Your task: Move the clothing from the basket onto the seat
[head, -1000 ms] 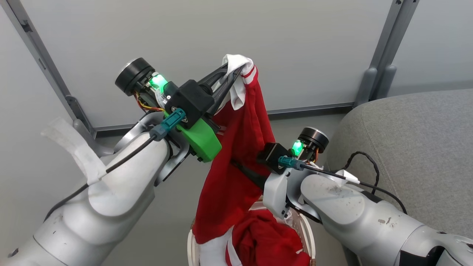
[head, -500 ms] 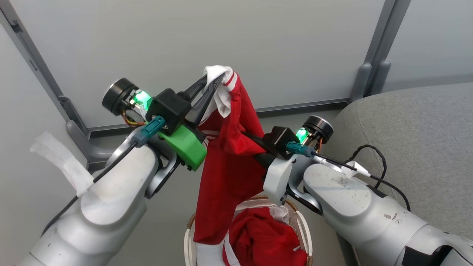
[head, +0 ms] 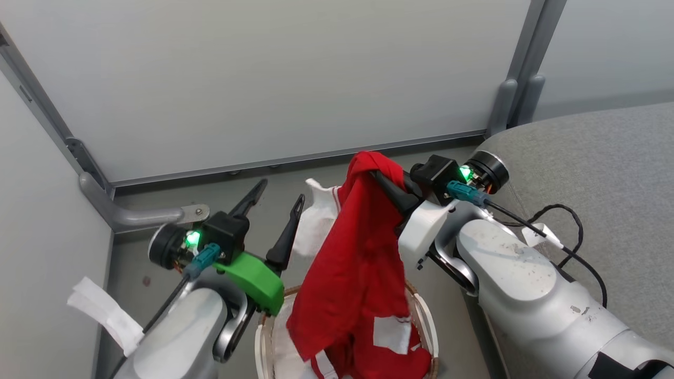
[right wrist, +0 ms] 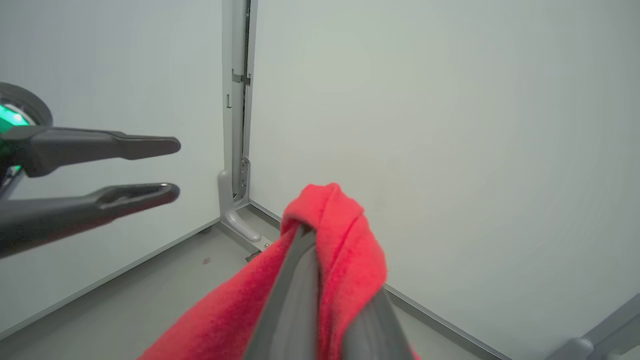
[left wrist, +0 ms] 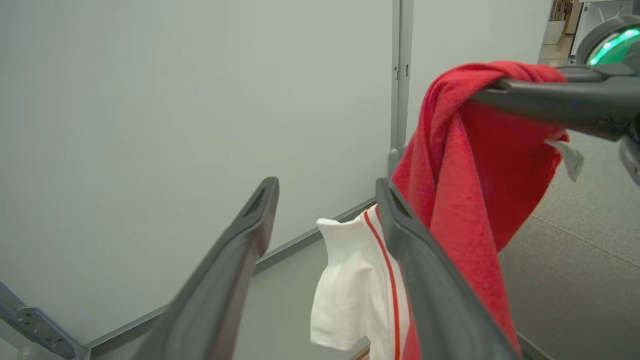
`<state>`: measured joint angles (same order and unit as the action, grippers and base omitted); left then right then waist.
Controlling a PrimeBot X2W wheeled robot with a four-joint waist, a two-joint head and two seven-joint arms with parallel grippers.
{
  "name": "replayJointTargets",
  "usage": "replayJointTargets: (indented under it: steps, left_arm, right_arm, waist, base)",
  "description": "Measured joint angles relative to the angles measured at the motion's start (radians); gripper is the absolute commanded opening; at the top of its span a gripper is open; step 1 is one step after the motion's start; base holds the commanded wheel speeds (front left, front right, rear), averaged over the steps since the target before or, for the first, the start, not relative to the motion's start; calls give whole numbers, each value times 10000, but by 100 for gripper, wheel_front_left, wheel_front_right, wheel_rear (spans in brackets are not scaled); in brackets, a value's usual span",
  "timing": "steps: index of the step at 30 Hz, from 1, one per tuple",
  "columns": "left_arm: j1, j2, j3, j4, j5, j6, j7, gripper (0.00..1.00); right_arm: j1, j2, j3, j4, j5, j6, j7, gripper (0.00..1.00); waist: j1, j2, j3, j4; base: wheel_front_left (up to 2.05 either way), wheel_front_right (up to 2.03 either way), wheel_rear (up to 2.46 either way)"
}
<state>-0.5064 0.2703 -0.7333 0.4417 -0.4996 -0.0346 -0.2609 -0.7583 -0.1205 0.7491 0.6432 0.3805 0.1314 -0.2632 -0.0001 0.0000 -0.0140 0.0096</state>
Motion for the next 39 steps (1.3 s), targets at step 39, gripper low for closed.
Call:
replayJointTargets:
  steps: [39]
  left_arm:
    - [2336,-1739,2472,-188,1910,-894,-31,100]
  right_arm:
    - [925,-301,-3162,-951,-1127,0,0,0]
  waist:
    - [0,1,518,-3336]
  base:
    - [0,0,0]
